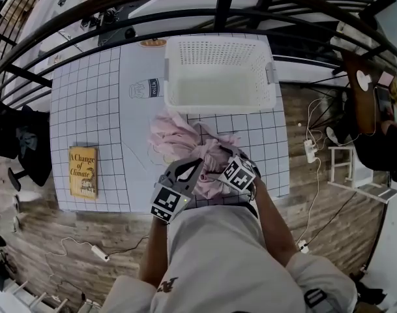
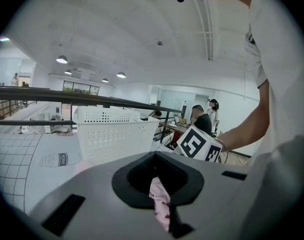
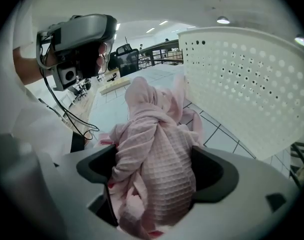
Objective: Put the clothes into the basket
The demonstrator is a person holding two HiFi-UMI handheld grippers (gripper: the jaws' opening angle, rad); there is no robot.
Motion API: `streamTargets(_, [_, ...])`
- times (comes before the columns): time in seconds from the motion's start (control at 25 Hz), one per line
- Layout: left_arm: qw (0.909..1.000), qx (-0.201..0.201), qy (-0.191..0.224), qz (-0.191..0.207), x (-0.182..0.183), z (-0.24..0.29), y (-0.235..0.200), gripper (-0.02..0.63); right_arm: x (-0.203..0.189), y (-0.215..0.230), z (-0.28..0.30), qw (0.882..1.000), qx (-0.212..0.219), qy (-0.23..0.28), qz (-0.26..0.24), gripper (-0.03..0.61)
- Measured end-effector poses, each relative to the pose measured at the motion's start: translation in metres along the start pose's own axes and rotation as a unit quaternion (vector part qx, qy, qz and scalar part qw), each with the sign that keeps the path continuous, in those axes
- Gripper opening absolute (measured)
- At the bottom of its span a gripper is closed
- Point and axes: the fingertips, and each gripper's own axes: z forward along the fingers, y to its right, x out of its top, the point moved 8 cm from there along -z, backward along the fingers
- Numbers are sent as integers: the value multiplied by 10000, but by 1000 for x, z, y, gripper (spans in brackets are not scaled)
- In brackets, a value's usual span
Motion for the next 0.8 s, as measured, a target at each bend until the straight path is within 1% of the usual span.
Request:
streamTargets(0.24, [10000,12,-7,-50,-2,0,0,2,-4,0,7,9999,85,-8,60,455])
streamTargets(0.28, [10000,13,-6,-59,-3,0,0,2,-5,0,8,9999,126,-25,70,441])
streamTargets(0.4, [10000,15,-30,-56,-4,0,1,2,-6,-2,9,9997,225,-113,60,366])
streamTargets(0.52, [9999,6,-83,-60,-8,-1,1,2,-5,-4,8,9996,230,-161,27,305])
streamTargets(0.8, [10000,37,-24,-55,-5,-1,1,2,-3,-7,3,9996,198,-175,40,228])
